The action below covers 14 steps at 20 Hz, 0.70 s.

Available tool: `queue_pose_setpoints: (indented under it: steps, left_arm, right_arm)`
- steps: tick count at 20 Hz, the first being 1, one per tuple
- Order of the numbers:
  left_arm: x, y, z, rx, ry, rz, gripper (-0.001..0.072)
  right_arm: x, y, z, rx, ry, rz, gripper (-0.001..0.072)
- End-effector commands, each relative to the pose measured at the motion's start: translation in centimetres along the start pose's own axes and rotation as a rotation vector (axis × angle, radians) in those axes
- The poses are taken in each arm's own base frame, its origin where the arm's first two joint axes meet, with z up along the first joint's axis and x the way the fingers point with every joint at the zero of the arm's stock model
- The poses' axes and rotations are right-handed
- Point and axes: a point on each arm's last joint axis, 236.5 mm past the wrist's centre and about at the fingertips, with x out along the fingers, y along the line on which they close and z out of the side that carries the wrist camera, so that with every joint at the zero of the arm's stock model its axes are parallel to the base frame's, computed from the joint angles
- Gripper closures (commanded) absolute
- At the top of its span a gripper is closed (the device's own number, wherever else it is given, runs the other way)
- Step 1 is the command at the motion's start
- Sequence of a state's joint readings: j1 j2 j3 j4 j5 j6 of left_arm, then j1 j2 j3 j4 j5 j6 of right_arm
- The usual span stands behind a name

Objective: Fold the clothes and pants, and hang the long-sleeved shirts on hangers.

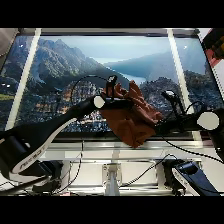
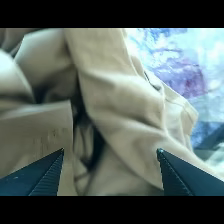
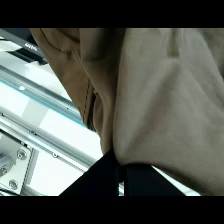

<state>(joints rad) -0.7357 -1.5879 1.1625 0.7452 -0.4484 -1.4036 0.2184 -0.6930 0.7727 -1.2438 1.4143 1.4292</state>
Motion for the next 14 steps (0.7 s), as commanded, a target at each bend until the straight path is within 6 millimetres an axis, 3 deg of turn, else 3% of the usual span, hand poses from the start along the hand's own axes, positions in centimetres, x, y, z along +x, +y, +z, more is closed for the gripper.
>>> queue_pose_setpoints:
  steps: [1,5,11,14]
  left_arm:
    - [1.0,2.2,0.5,0.078,0.060,0.101,0.0042]
    - [-0.2,7.0,-0.8,0.079,0.144,0.311,0.0043]
    - [1.0,6.8,-0.7,0.014,0.105,0.303,0.0043]
    - [1.9,5.9,0.1,0.002,0.046,0.275,0.0104]
  right_arm:
    - [0.0,-0.1,0.5,-0.011,-0.022,-0.004,0.0698]
    - [0.0,-0.2,1.1,-0.027,-0.045,-0.011,0.0698]
    - [0.0,-0.2,1.0,-0.035,-0.043,-0.010,0.0698]
    - [0.0,-0.2,1.0,-0.036,-0.043,-0.011,0.0698]
